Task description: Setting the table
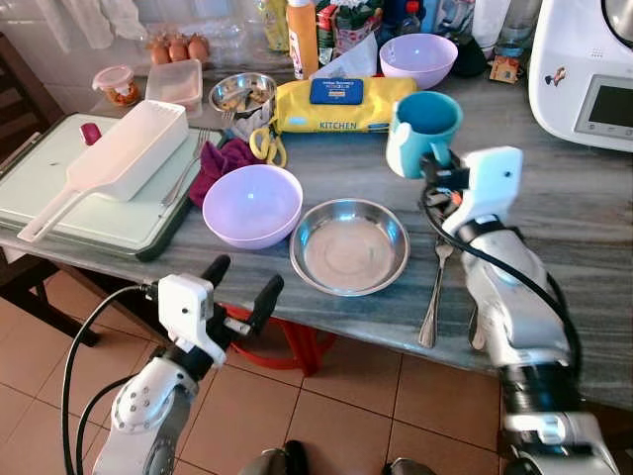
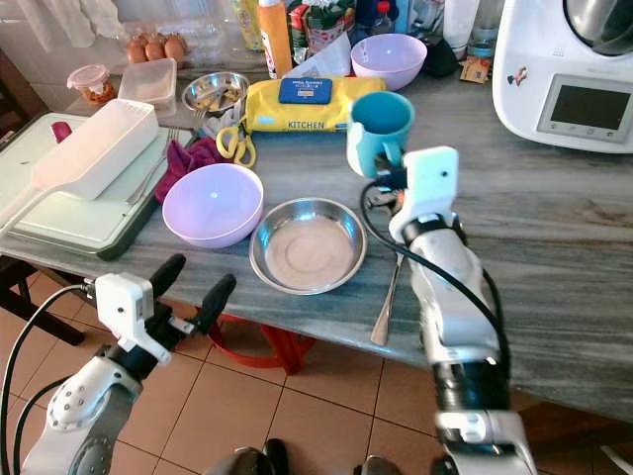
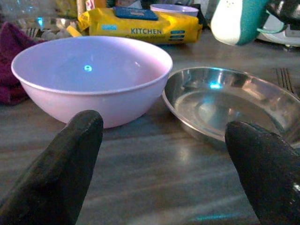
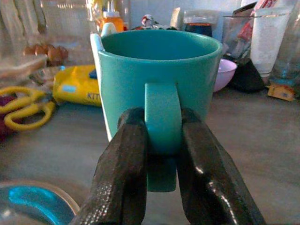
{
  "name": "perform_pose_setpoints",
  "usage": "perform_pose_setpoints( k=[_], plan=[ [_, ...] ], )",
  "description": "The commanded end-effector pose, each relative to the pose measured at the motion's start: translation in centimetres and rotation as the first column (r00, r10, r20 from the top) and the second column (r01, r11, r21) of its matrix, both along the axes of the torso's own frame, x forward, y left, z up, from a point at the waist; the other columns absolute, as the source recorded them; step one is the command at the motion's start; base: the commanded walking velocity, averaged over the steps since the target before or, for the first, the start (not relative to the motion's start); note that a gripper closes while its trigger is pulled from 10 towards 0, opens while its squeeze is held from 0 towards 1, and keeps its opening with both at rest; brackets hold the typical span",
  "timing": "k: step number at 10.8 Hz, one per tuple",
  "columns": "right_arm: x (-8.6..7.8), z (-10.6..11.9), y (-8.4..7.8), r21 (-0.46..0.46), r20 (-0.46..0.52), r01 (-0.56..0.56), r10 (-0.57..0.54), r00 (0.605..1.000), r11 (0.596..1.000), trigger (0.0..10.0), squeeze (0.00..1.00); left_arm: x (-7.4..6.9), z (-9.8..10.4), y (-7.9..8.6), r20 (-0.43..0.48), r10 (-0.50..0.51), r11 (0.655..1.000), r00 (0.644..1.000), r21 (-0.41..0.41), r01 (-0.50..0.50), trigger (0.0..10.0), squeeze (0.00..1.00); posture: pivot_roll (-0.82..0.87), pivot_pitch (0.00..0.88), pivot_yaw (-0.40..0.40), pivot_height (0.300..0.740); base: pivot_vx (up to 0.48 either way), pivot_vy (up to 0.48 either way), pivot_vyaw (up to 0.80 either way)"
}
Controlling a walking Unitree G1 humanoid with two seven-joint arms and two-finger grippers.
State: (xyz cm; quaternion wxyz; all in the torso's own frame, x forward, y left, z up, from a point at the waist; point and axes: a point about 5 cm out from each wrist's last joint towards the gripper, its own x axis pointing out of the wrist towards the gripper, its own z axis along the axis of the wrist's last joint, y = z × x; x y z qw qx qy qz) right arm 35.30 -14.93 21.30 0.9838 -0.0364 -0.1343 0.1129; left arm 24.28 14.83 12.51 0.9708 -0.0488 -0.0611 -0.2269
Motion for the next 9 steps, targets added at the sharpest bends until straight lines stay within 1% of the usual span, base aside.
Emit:
perform_pose_setpoints(
  k=[1,2,4,5,6,8,9],
  plan=[
    [0.1,0.3,0.9,0.011,0.016,-0.043,0.043,0.999,0.999,10.0,0.0,-0.3,-0.5,0.7,-0.028,0.022,1.0,0.999,0.01,-0.021,10.0,0.0,-0.07,0.218,0.107,0.74,0.0,0.0,0.0],
    [0.2,-0.1,1.6,0.005,0.008,-0.069,0.069,0.998,0.998,10.0,0.0,-0.3,-0.5,0.7,-0.027,0.025,1.0,0.999,0.009,-0.025,10.0,0.0,-0.07,0.219,0.105,0.74,0.0,0.0,0.0],
    [0.3,-1.0,2.3,0.01,-0.009,-0.105,0.105,0.994,0.994,10.0,0.0,-0.4,-0.4,0.7,-0.026,0.009,1.0,1.0,0.01,-0.009,10.0,0.0,-0.07,0.223,0.104,0.74,0.0,0.0,0.0],
    [0.3,-1.3,2.4,0.009,-0.016,-0.104,0.104,0.994,0.995,10.0,0.0,-0.4,-0.3,0.6,-0.025,0.002,1.0,1.0,0.014,-0.002,10.0,0.0,-0.07,0.223,0.104,0.74,0.0,0.0,0.0],
    [0.2,-2.1,2.1,0.01,-0.038,-0.086,0.087,0.996,0.996,10.0,0.0,-0.3,-0.1,0.5,-0.02,-0.001,1.0,1.0,0.013,0.001,10.0,0.0,-0.07,0.222,0.103,0.74,0.0,0.0,0.0],
    [0.1,-2.8,1.7,0.011,-0.056,-0.076,0.077,0.996,0.997,10.0,0.0,-0.2,0.2,0.2,-0.012,-0.013,1.0,1.0,0.009,0.013,10.0,0.0,-0.07,0.219,0.104,0.74,0.0,0.0,0.0],
    [0.1,-3.1,1.5,0.013,-0.067,-0.072,0.072,0.995,0.997,10.0,0.0,-0.3,0.2,-0.2,-0.019,-0.044,0.999,0.999,-0.003,0.044,10.0,0.0,-0.07,0.219,0.104,0.74,0.0,0.0,0.0]
  ],
)
